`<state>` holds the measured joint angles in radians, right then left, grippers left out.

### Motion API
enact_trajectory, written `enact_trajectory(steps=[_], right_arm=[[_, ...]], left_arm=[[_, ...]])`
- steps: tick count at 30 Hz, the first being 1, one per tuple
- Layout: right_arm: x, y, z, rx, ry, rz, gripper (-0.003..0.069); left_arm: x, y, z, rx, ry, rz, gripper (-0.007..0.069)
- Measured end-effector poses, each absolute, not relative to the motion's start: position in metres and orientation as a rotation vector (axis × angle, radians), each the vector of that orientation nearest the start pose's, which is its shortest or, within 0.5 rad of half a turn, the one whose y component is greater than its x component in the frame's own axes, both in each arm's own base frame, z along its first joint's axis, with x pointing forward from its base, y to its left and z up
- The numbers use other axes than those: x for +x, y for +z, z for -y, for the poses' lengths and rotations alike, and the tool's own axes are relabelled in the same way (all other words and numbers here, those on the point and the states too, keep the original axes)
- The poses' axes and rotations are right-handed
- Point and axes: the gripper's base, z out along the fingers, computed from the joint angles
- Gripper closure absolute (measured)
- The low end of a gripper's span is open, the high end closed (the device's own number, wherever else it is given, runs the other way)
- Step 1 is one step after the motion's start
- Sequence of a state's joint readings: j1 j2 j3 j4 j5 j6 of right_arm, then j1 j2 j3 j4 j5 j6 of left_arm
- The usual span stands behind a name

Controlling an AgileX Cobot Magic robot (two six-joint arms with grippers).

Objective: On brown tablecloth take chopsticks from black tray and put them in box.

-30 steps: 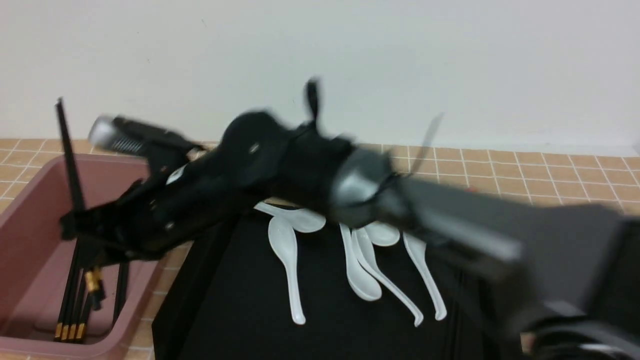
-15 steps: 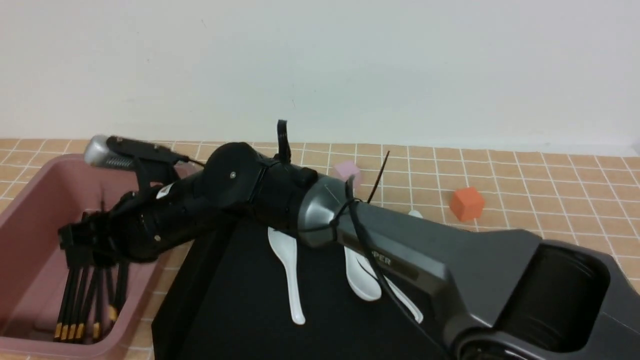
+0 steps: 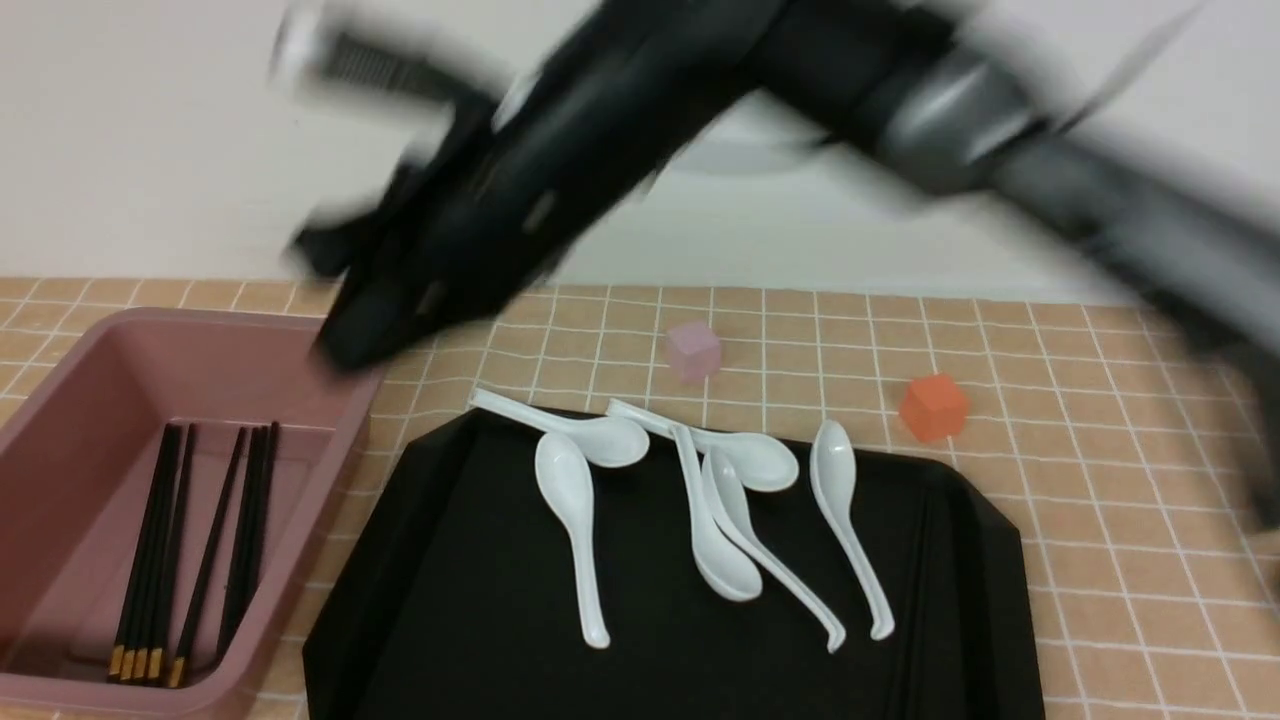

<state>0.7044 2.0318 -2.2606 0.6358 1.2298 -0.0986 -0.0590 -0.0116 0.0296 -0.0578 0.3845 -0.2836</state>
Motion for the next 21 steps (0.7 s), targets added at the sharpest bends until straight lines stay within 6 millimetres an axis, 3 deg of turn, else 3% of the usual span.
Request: enact_trajectory(steps=[1,6,8,10,11,13,16,17,21], right_arm=[[0.295,0.423,-0.308,-0.946,0.993,-2.296,0.0672],[0.243,0.484,-0.241,-0.859,0.722,-2.213,0.0672],[0.217,0.495,-0.211,-0.828,0.642,-2.198,0.0671],[0.178,0.504,-0.168,-0.771,0.552,-2.173,0.0670],[0.175,0.504,-0.165,-0.771,0.552,-2.173,0.0670],[0.131,0.487,-0.117,-0.707,0.477,-2.136,0.0669],[0.099,0.449,-0.085,-0.611,0.504,-2.039,0.0667],[0.091,0.446,-0.077,-0.579,0.526,-1.992,0.0667],[0.062,0.369,-0.052,-0.451,0.624,-1.898,0.0664]], left_arm=[[0.052,0.169,0.005,-0.248,-0.291,-1.880,0.0386],[0.052,0.169,0.005,-0.248,-0.291,-1.880,0.0386],[0.052,0.169,0.005,-0.248,-0.291,-1.880,0.0386],[0.052,0.169,0.005,-0.248,-0.291,-1.880,0.0386],[0.052,0.169,0.005,-0.248,-0.291,-1.880,0.0386],[0.052,0.169,0.005,-0.248,-0.291,-1.880,0.0386],[0.052,0.169,0.005,-0.248,-0.291,-1.880,0.0386],[0.052,0.169,0.005,-0.248,-0.291,-1.880,0.0386],[0.052,0.169,0.005,-0.248,-0.291,-1.880,0.0386]])
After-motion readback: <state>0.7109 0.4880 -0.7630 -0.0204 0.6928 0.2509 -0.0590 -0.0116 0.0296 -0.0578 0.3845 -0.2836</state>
